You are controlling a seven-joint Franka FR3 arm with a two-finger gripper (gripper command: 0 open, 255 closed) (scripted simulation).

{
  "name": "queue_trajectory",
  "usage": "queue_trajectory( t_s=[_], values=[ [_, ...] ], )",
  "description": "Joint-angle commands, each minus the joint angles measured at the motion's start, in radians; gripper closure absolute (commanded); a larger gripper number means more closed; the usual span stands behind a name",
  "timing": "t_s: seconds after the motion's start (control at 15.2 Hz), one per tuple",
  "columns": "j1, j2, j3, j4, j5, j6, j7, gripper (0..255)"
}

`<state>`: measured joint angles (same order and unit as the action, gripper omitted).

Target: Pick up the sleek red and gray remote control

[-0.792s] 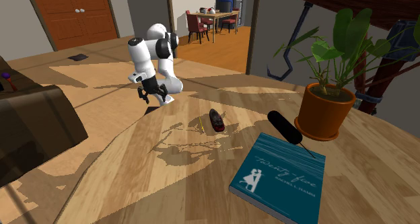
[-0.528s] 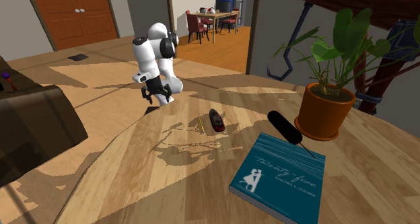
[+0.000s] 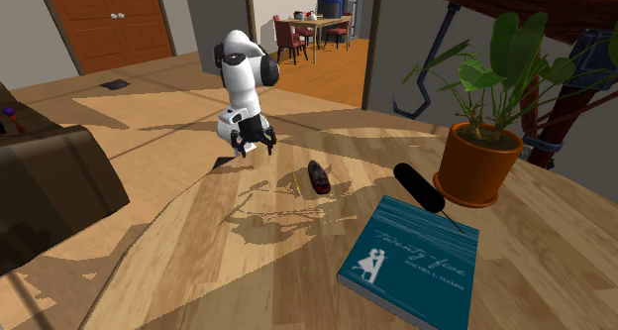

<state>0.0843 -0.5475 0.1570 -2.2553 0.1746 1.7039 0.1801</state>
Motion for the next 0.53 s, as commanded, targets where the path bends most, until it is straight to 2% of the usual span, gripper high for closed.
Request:
queue_trajectory(
  t_s=[0.0,0.46],
  values=[
    [0.01,0.05,0.037,0.042,0.007,0.017,0.043,0],
    [0.033,0.261,0.158,0.255,-0.015,0.039,0.198,0]
  ],
)
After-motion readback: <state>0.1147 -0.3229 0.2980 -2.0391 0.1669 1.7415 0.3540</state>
